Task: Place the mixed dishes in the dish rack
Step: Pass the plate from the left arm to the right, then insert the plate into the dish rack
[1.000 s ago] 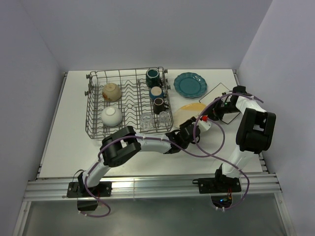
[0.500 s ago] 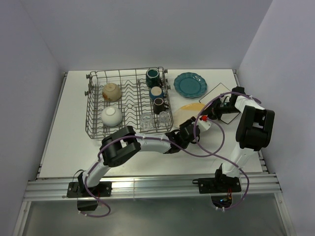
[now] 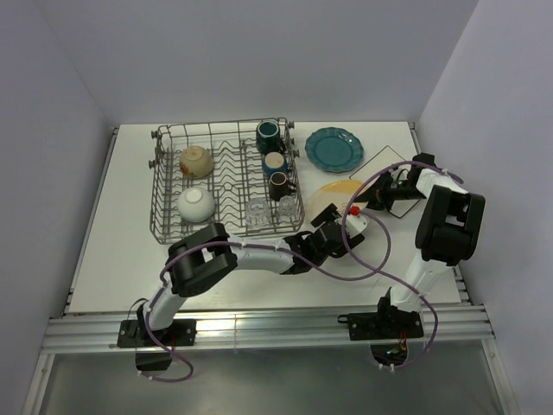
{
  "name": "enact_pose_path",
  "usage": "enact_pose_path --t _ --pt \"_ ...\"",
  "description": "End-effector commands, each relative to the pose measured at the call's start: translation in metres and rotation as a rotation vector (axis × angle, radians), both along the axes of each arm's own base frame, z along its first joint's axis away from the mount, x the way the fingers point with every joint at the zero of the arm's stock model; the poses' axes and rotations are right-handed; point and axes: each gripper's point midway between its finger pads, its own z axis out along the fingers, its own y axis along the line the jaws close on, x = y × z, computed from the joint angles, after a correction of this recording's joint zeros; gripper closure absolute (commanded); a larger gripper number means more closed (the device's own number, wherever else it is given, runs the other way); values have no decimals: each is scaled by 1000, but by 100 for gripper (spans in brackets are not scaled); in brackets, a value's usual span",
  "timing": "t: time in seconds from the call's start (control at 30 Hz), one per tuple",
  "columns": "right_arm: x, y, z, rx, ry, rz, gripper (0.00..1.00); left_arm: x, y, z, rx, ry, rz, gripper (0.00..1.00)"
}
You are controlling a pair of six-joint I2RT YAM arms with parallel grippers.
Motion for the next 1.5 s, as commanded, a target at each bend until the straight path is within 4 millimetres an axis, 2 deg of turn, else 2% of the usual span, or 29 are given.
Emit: enact_pose_path --t 0.0,0.13,0.2,0.23,0.27,0.33,0.57,0.73,0.9,1.03,1.17,1.2,1.23,1.3,1.33,1.4,1.43,1.47 --pt "18 -7 40 57 -137 0 100 -14 -12 57 -135 -33 -47 16" --pt "17 -5 52 76 -177 22 100 -24 -8 76 -125 -72 -69 14" --pt "15 -3 62 82 -199 35 100 -29 -3 92 -133 -90 -76 13" --pt "13 -3 64 83 -205 40 100 -31 1 92 -123 -88 -78 13" --pt "12 -2 69 78 -225 51 100 -33 5 103 -139 -93 -80 13" --pt "7 -1 76 86 -235 61 100 -36 14 112 -143 -91 -80 13" --pt "11 -1 111 77 -338 61 100 -44 38 116 -128 -53 -69 12" --pt "21 0 137 107 -401 50 100 -47 54 103 -76 -21 -46 12" --pt "35 -2 172 99 -519 47 100 -49 73 118 -106 -21 -7 12" --pt "45 -1 198 100 -590 38 100 -53 87 151 -153 -14 6 12" --pt "49 14 221 91 -676 73 100 -58 104 171 -209 22 38 12" --pt "51 24 228 92 -717 103 100 -58 109 175 -228 36 52 12" --pt "52 29 235 94 -733 107 100 -58 119 186 -258 36 69 12" --pt "54 46 244 89 -771 150 100 -59 135 184 -262 63 104 12" --pt "59 50 252 66 -808 165 100 -60 147 198 -299 59 125 12" --pt "60 68 257 47 -844 216 100 -62 166 198 -320 89 168 12" --pt "64 72 266 28 -880 233 100 -63 181 211 -367 87 196 12" --pt "69 76 267 3 -892 233 100 -64 190 214 -384 94 211 12"
